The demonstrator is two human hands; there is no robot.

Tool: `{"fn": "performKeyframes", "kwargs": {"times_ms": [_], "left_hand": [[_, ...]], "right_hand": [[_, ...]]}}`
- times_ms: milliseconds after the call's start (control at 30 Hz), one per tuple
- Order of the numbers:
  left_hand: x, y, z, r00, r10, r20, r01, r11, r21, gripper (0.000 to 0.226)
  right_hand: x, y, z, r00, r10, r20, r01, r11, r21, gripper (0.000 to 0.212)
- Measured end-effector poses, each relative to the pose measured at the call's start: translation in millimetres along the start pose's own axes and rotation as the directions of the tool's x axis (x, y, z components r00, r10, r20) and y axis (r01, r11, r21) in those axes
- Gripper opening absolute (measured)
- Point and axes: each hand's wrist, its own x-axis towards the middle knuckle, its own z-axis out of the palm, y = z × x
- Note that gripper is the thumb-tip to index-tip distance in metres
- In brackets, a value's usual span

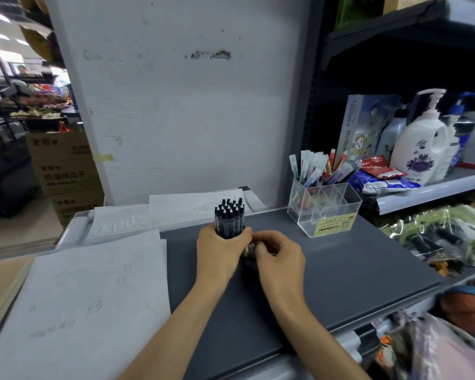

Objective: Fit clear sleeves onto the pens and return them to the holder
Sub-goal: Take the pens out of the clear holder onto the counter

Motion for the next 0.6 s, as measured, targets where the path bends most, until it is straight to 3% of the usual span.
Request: {"fn": "performKeyframes", "kwargs": {"times_ms": [133,233,367,600], "left_hand": [[-0.8,2.9,-2.4,0.999,0.033,-0.042,-0.037,0.996,-0.085,0.015],[1.4,5.3,-1.4,0.997,-0.013,0.074,0.023,0.990,-0.138,0.013],[0.0,8.5,-0.7,0.979,-0.042,0.202,0.074,0.985,-0.154,0.016],[3.7,2.4,-0.2,0.990,0.042,0.133,-0.071,0.972,0.222,0.013]], "right_hand": [[-2.0,-5.6,-1.1,0.999,-0.023,0.036,0.016,0.982,0.190,0.033],[-5.2,-8.8,4.3,0.977,-0.040,0.209,-0.029,0.948,0.316,0.047],[-2.0,-10.4,9.9,0.944,-0.033,0.328,-0.076,0.946,0.314,0.048],[16.6,-13.6,19.2,0.953,-0.013,0.303,-0.095,0.937,0.337,0.034]]}}
